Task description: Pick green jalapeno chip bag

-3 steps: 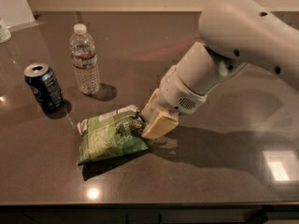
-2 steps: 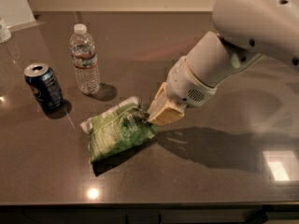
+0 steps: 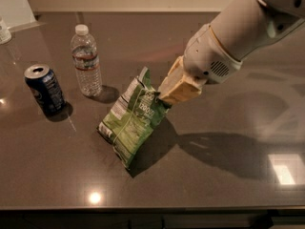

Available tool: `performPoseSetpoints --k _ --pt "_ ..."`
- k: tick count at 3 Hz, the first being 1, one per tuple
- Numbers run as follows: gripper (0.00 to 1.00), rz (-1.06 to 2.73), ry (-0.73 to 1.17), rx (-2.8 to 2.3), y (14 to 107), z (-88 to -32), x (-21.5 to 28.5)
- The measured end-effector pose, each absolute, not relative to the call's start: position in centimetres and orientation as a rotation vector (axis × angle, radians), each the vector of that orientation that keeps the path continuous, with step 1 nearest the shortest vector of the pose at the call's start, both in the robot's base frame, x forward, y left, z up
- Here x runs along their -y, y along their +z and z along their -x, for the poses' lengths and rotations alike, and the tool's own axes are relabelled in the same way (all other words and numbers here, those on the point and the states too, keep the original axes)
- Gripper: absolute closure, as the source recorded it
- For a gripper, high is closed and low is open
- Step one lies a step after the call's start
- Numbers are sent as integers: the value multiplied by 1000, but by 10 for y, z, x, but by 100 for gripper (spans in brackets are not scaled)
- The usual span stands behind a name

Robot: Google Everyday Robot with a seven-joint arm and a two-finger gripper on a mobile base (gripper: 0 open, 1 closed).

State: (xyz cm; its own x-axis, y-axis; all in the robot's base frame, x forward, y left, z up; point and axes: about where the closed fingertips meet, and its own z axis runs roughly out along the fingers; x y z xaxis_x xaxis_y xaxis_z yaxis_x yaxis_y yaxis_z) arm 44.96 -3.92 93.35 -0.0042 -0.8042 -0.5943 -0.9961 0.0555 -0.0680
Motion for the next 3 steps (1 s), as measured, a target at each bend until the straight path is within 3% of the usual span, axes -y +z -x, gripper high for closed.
performPoseSetpoints --k 2,3 --pt "100 1761 489 -1693 1028 -459 44" --pt "100 1761 489 -1693 1028 -459 44"
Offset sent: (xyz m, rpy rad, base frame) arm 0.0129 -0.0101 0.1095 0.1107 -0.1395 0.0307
